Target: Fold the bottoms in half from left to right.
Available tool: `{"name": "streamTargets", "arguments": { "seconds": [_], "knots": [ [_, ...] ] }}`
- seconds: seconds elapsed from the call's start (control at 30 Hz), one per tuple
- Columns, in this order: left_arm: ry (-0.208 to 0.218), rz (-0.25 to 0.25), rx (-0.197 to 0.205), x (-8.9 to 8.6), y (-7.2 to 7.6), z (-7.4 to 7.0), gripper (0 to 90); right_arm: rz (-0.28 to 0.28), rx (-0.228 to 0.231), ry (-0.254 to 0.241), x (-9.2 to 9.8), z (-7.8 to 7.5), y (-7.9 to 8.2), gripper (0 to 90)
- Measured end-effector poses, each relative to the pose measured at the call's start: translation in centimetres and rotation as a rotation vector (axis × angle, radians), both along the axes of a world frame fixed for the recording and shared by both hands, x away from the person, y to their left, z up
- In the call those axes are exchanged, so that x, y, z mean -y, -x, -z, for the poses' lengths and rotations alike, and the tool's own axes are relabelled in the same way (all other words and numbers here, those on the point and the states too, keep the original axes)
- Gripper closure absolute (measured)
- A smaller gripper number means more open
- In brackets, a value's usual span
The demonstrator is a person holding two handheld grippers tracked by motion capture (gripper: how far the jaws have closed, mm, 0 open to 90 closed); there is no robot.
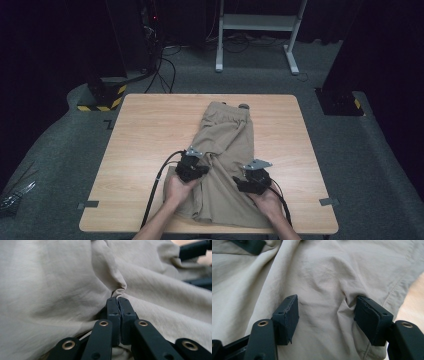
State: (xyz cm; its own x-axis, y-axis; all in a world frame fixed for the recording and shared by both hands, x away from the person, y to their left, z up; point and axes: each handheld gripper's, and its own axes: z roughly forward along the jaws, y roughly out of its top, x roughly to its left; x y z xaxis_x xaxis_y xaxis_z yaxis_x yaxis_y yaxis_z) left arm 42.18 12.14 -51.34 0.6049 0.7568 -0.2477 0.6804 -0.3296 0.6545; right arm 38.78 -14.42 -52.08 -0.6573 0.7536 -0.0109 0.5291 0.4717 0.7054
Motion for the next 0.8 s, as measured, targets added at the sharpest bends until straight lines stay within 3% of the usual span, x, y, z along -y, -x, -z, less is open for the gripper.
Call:
{"name": "streamTargets", "arguments": {
  "seconds": [0.1,0.17,0.3,0.4,0.47,0.53,0.67,0.8],
  "knots": [
    [-0.026,-0.032,-0.008,-0.9,-1.3,-0.2,88.8,-0.005,0.005,-0.004,-1.9,0.1,-1.7,35.5],
    [-0.038,-0.028,-0.009,-1.3,-1.5,-0.7,88.8,-0.001,0.01,-0.005,-2.8,0.1,-2.3,35.5],
    [0.041,0.017,0.028,-1.1,0.0,-3.0,88.8,0.004,0.012,-0.006,-3.2,0.1,-2.4,35.5],
    [0.068,0.1,0.073,0.4,1.7,-5.1,88.8,0.004,0.009,-0.003,-3.1,0.1,-2.3,35.8],
    [0.093,0.139,0.077,1.6,2.3,-5.8,88.7,0.021,0.004,0.013,-3.0,-0.1,-2.2,36.4],
    [0.113,0.177,0.065,3.0,2.7,-6.1,88.7,0.041,0.01,0.005,-2.6,-0.4,-1.9,36.9],
    [0.103,0.229,0.038,5.4,3.0,-5.7,88.5,0.075,0.014,-0.025,-1.0,-1.2,-1.3,37.7],
    [0.046,0.245,-0.014,7.3,2.7,-3.9,87.9,0.099,-0.015,-0.024,0.3,-1.1,-1.1,38.6]
  ]
}}
